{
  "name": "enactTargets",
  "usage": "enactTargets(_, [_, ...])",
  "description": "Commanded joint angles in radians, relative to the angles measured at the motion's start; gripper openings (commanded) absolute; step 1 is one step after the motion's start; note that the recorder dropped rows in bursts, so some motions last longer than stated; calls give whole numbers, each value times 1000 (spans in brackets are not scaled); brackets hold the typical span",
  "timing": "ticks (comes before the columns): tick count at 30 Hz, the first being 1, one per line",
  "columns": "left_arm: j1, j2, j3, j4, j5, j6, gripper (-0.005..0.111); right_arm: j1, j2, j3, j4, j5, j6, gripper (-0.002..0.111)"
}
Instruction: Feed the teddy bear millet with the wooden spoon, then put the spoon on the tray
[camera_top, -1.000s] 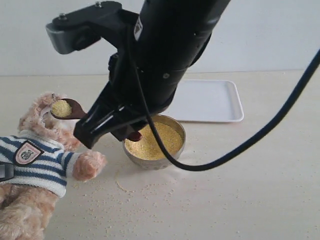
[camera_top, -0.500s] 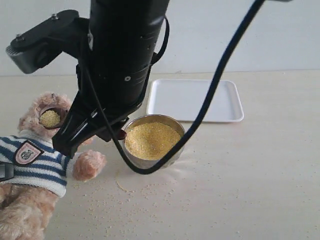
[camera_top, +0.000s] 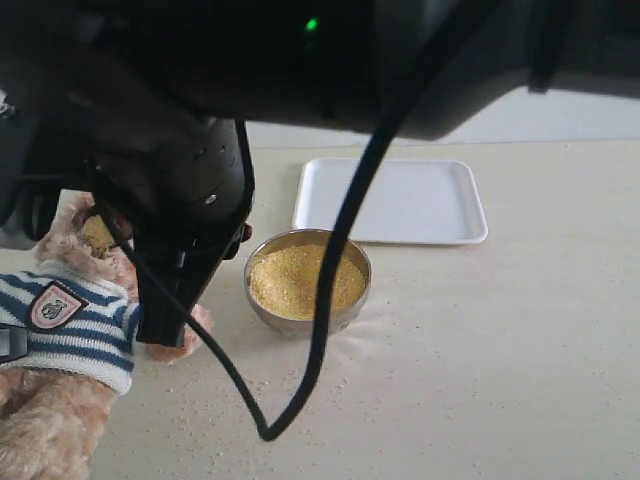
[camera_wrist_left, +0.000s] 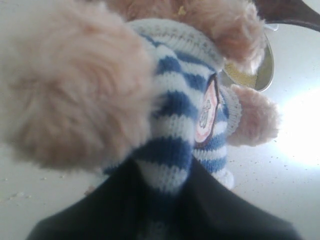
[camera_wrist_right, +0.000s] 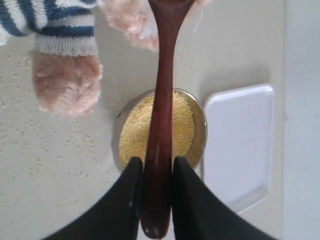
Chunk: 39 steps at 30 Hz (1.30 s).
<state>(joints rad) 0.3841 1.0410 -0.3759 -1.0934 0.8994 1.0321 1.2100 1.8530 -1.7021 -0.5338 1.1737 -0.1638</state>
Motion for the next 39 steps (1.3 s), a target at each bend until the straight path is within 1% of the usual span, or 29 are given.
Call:
enactTargets(1, [3,-8,2,-16,8,6,5,36,19,-5,-100,17,0,0])
enactTargets(3, [3,-8,2,-16,8,6,5,52,29,-5,-132,47,6,0])
enactTargets(8, [3,-8,2,-16,8,6,5,76,42,-5,-243,47,53,0])
enactTargets(14, [3,-8,2,-16,8,6,5,110,42,-5,-271,47,57,0])
enactTargets(18, [3,-8,2,-16,8,6,5,117,42,-5,-310,47,114,0])
enactTargets(26, [3,-8,2,-16,8,6,5,121,39,-5,-313,47,140,0])
enactTargets(32, [3,-8,2,-16,8,6,5,121,19,0,-313,47,205,0])
enactTargets(37, [3,-8,2,-16,8,6,5,119,-19,74,-313,47,221,0])
enactTargets(39, [3,-8,2,-16,8,6,5,115,-36,104,-313,47,262,0])
